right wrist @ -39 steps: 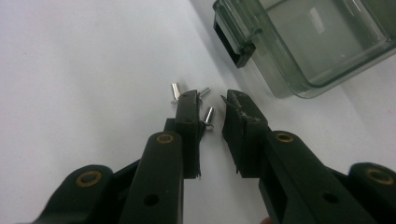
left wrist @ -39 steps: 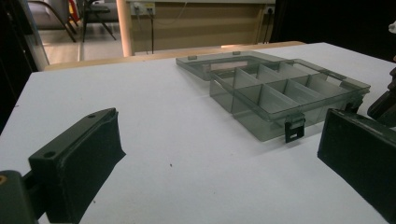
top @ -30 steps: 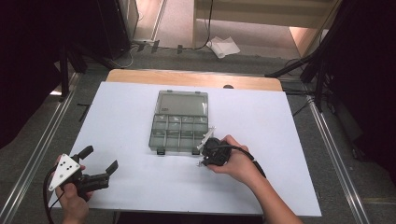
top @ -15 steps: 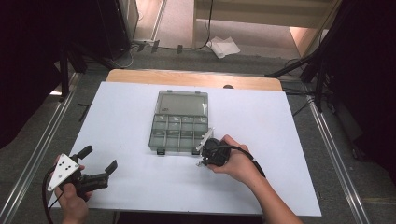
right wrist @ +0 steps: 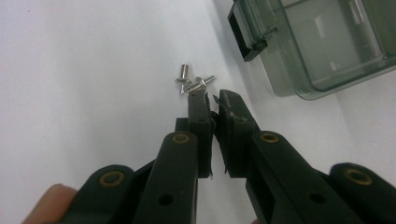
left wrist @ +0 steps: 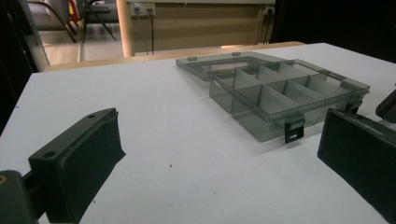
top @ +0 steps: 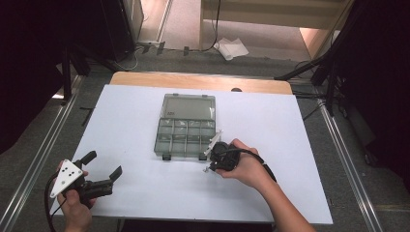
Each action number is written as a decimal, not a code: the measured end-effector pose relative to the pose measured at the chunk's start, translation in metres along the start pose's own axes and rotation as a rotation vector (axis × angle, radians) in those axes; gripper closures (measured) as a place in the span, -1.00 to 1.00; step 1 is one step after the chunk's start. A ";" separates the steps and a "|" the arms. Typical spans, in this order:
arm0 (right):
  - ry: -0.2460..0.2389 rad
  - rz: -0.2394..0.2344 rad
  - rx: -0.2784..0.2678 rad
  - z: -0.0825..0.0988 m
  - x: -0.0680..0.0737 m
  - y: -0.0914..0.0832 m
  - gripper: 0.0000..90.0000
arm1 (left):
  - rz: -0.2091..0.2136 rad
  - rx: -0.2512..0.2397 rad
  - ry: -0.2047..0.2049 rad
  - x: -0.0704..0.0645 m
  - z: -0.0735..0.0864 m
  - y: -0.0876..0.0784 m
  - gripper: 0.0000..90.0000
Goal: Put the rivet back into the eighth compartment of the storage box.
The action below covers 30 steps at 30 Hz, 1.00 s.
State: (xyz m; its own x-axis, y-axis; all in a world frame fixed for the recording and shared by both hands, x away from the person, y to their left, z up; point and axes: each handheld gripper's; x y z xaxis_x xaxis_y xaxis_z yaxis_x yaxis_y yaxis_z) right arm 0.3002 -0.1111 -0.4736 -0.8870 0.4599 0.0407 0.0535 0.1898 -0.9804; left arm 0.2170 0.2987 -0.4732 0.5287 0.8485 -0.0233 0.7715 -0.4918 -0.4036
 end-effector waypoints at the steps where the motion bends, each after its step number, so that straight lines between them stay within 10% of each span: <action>1: -0.001 0.000 0.002 0.000 0.000 -0.001 0.89 | -0.001 0.000 0.001 0.000 0.000 0.000 -1.00; 30: -0.052 0.009 -0.022 -0.007 -0.003 -0.026 0.90 | 0.004 -0.004 0.001 -0.001 0.000 0.000 -1.00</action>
State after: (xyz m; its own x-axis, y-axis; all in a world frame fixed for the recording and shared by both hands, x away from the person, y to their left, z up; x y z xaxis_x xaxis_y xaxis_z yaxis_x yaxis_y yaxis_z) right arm 0.3050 -0.1115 -0.4467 -0.9092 0.4158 0.0210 0.0711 0.2050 -0.9762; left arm 0.2166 0.2977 -0.4730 0.5323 0.8462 -0.0243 0.7707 -0.4962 -0.3998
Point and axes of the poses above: each handheld gripper's, and its own axes: y roughly forward along the jaws, z roughly out of its underside, x roughly to its left, and after that the axes turned 8 degrees about x, right-handed
